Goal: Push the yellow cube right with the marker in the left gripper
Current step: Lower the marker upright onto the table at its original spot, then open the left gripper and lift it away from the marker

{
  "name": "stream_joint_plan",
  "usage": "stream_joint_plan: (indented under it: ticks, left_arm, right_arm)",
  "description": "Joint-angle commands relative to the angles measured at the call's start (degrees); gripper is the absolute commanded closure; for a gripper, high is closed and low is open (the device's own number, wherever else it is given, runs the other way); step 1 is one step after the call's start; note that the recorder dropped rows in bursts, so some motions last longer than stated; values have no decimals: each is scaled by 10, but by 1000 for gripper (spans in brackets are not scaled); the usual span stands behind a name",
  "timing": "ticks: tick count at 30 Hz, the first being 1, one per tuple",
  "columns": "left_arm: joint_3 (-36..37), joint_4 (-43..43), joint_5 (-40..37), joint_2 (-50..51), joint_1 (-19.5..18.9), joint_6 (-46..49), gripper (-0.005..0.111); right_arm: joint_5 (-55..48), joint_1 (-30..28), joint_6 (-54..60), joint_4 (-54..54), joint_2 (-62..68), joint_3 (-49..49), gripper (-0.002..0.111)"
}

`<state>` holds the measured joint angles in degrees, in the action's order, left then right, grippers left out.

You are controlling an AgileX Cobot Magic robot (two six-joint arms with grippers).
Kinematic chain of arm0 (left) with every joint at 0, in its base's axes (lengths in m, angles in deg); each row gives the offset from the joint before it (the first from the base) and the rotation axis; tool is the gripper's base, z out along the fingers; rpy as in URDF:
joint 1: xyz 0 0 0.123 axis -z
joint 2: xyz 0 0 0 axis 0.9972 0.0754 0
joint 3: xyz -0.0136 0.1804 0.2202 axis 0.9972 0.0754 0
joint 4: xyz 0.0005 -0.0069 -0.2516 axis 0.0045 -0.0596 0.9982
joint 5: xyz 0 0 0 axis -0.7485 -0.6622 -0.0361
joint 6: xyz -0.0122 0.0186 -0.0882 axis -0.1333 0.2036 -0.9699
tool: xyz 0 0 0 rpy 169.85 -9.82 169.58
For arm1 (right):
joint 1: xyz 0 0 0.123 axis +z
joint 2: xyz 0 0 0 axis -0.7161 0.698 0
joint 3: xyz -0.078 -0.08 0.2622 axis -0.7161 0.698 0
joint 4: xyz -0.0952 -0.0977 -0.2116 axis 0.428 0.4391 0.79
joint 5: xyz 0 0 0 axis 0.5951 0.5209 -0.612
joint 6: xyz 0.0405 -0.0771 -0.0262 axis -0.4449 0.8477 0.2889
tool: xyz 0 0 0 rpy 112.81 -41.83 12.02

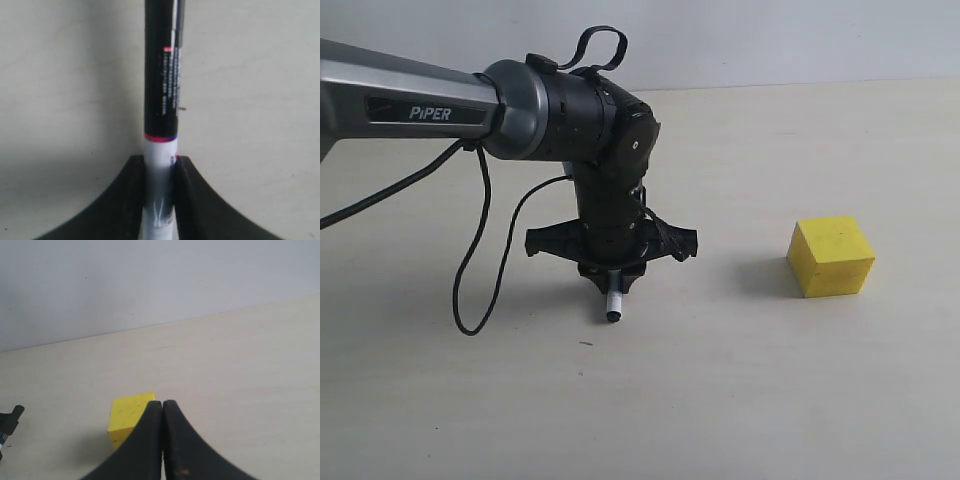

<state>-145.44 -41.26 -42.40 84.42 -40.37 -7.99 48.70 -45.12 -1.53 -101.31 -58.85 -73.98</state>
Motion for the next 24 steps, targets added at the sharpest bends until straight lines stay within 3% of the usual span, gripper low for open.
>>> stream_joint_plan:
  ticks: [1, 7, 16, 24]
  left_arm:
    - [2, -2, -3, 3, -2, 2, 78]
    - [2, -2, -3, 3, -2, 2, 68]
    - [2, -3, -7, -3, -2, 3, 68]
    - [2, -15, -13, -99, -2, 85, 68]
  right_arm:
    - [0, 0, 2, 2, -3, 3, 108]
    - [0, 0, 2, 2, -3, 3, 108]
    - [0, 0, 2, 2, -3, 3, 108]
    - [0, 0, 2, 2, -3, 3, 108]
